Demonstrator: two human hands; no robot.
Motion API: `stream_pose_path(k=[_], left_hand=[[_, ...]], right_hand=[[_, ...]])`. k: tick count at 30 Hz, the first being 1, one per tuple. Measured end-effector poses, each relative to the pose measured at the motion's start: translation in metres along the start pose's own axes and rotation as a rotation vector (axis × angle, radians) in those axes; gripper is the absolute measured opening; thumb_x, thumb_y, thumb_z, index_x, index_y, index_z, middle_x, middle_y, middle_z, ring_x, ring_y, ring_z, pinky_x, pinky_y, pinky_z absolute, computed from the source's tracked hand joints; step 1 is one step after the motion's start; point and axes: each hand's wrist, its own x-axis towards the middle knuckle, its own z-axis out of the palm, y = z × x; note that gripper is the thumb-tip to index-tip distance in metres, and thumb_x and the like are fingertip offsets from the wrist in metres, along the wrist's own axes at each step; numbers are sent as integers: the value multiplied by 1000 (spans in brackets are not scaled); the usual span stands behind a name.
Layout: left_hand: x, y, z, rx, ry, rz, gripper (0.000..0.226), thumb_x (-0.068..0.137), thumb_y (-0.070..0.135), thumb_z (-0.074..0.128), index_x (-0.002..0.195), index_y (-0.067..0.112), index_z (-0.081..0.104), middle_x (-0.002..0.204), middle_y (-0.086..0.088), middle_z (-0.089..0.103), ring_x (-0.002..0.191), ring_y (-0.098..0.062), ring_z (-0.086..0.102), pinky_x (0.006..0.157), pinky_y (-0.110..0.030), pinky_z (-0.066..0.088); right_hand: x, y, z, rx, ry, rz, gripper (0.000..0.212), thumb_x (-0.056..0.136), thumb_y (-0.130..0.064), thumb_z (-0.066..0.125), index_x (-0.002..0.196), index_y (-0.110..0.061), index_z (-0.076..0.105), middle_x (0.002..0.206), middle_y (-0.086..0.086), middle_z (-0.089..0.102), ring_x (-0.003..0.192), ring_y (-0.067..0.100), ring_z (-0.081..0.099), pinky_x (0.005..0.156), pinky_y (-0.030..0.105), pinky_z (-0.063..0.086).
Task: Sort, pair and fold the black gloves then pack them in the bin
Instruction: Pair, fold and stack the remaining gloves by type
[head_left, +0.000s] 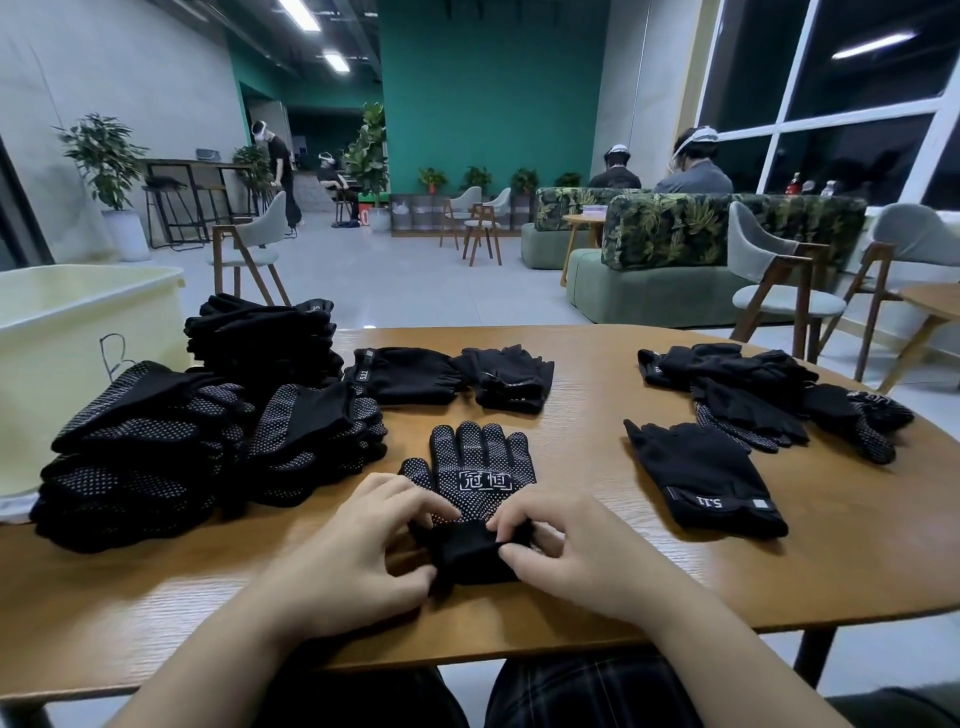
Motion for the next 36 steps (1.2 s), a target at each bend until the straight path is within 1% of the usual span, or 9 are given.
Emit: stream_pose_path(k=[6,9,12,17,22,25,29,33,36], left_hand=[[0,-1,3,5,45,40,24,71,47,58,90,39,70,105,28,48,110,5,41,94,-4,27],[2,3,5,-9,59,43,21,75,44,55,86,34,70,108,24,53,94,16,47,82,-1,32],[5,4,6,18,66,48,15,79,41,52,91,36,59,104,23,58,96,9,53,83,-11,41],[4,8,4,-57,181,-26,19,79,44,49,94,38,59,93,20,64,91,2,59,79,-17,45],[4,12,2,-236,284,-99,18,91,16,59,89,34,62,78,14,66,67,-3,61,62,-21,50],[5,12,1,-242,288,-135,20,90,18,59,91,37,61,79,10,66,62,-14,60,58,-30,50],[8,11,3,-90,213,-222,37,86,29,65,114,44,46,101,20,55,94,9,52,82,-10,41],[15,7,4,-55,247,-329,38,91,27,59,122,36,40,103,14,52,94,-1,49,76,2,30],[26,0,6,-104,284,-408,29,93,25,56,120,28,46,103,13,55,102,-7,53,75,-4,33]], right_hand=[[0,0,-2,54,-6,46,45,64,-14,42,99,-37,57,114,-14,56,114,1,49,99,26,43],[1,3,-1,-30,-42,24,54,63,-12,41,110,-33,56,120,-22,48,117,-5,41,96,14,37],[3,5,-1,-133,-56,10,60,64,-15,41,121,-29,53,122,-35,34,121,-11,28,98,11,29],[4,13,4,-98,8,7,44,82,-18,51,125,-30,51,117,-35,41,124,-3,39,107,28,36],[3,8,0,-209,-42,0,48,79,-20,53,125,-33,49,123,-24,45,121,-9,29,101,10,25],[10,9,5,-261,26,-19,25,89,-27,57,114,-30,55,114,-19,51,110,-2,39,95,14,32],[24,8,5,-205,84,26,12,96,-25,52,93,-17,61,94,-7,55,89,9,48,76,24,39],[34,3,-1,-106,87,198,26,99,-32,44,105,-13,61,93,5,65,80,14,57,66,24,41],[46,5,-2,-71,107,282,24,100,-33,40,106,-19,58,95,2,65,87,18,59,72,29,44]])
